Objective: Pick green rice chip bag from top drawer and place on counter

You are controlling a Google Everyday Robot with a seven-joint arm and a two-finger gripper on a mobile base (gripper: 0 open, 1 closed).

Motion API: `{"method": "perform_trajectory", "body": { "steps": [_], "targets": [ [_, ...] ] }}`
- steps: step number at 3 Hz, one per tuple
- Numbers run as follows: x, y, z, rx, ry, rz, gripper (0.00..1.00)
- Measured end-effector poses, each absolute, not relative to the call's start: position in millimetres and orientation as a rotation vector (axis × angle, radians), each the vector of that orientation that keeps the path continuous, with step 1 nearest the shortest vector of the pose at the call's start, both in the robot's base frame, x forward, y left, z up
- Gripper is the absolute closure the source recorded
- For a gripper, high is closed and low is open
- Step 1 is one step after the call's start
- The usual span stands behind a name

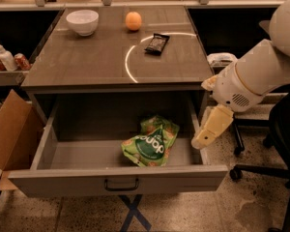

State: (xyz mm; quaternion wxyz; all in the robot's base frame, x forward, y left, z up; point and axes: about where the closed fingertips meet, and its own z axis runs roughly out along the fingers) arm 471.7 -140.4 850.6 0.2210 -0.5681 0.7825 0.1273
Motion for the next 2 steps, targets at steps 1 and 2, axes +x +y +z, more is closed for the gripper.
{"method": "perform_trajectory", "body": {
  "steps": [1,2],
  "targets": [
    [472.9,-138.5,846.3,-1.578,2.172,0.332,0.00],
    [482.8,-129.5,816.9,-1.657,2.116,0.314,0.00]
  ]
}}
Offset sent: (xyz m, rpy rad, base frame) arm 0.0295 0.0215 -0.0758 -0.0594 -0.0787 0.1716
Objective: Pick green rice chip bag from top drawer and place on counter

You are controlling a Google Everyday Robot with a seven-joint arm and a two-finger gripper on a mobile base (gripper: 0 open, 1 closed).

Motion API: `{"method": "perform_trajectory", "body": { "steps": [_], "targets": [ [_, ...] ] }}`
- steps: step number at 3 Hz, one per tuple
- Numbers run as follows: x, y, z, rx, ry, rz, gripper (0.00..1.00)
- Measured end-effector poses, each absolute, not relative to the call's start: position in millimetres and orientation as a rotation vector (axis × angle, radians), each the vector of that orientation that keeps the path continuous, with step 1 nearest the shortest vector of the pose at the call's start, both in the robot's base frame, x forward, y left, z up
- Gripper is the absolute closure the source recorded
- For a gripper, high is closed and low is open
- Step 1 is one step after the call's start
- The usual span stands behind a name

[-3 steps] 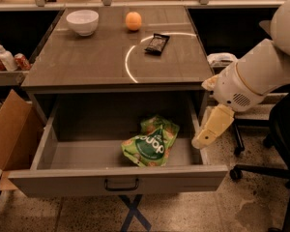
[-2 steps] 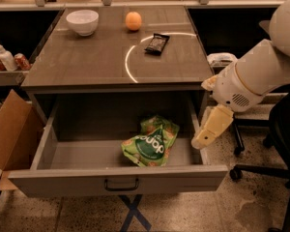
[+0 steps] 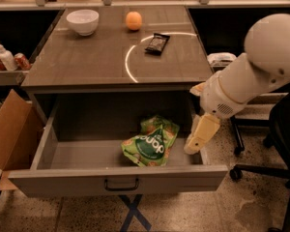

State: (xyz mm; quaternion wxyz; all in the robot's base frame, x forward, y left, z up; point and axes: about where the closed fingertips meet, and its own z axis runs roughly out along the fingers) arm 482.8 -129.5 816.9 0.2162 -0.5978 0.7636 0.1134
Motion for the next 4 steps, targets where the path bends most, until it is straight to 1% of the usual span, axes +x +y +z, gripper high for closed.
{"method": "perform_trajectory", "body": {
  "steps": [1,4],
  "targets": [
    [498.2,-118.5,781.9,-1.761,2.010,0.298,0.00],
    [525.8,-111.0,744.2,-1.799,1.941,0.328,0.00]
  ]
}}
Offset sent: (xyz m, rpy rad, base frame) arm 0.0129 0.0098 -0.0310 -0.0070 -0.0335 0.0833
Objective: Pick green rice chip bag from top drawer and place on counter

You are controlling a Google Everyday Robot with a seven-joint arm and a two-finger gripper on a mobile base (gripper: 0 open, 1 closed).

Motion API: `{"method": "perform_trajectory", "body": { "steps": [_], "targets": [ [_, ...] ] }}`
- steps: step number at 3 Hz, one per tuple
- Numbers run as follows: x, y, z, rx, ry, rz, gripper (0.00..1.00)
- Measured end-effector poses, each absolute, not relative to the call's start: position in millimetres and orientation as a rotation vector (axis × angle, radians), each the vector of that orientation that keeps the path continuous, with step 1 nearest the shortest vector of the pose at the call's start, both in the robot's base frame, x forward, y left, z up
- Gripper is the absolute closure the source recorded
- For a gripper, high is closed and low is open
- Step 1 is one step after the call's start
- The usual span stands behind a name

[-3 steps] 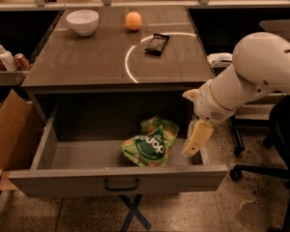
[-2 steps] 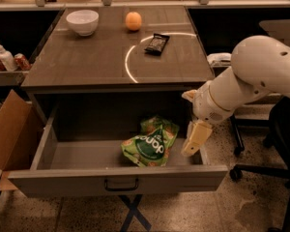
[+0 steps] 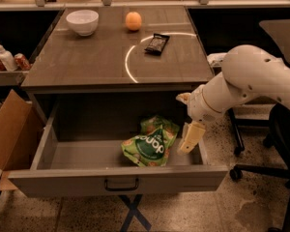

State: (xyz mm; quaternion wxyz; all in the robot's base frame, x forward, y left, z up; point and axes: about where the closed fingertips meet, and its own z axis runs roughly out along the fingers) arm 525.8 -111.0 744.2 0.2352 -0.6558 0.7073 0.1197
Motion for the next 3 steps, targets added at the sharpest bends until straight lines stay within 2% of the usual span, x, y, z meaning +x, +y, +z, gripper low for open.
{"method": "perform_trajectory", "body": {
  "steps": [3],
  "targets": [
    [563.0,-91.7,683.7,-1.795,1.965,0.352,0.00]
  ]
}}
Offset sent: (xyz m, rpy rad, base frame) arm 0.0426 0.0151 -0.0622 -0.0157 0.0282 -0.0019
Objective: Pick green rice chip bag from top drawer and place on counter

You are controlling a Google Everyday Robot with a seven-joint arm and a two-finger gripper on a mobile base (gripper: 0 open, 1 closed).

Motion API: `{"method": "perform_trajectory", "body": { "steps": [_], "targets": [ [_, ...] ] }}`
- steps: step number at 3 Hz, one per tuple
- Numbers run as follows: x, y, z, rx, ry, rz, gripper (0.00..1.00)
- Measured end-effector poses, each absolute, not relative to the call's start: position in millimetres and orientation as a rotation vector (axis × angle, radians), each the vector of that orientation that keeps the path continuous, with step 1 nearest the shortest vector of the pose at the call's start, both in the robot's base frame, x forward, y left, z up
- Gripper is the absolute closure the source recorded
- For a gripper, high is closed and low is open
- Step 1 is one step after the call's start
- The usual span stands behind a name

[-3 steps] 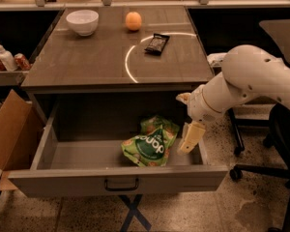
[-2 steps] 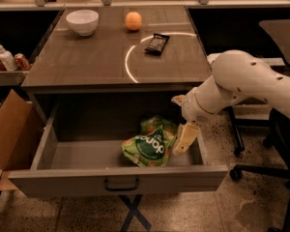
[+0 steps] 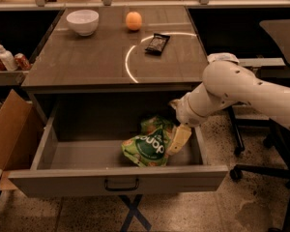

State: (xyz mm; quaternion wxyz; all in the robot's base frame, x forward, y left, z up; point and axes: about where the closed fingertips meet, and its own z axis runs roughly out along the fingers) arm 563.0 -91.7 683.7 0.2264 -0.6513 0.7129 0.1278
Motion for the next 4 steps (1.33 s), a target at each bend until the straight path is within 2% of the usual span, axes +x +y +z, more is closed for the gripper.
{"method": "perform_trajectory", "body": {
  "steps": [4],
  "targets": [
    [582.8,-39.7,632.8,-1.821,1.988,0.465,0.00]
  ]
}}
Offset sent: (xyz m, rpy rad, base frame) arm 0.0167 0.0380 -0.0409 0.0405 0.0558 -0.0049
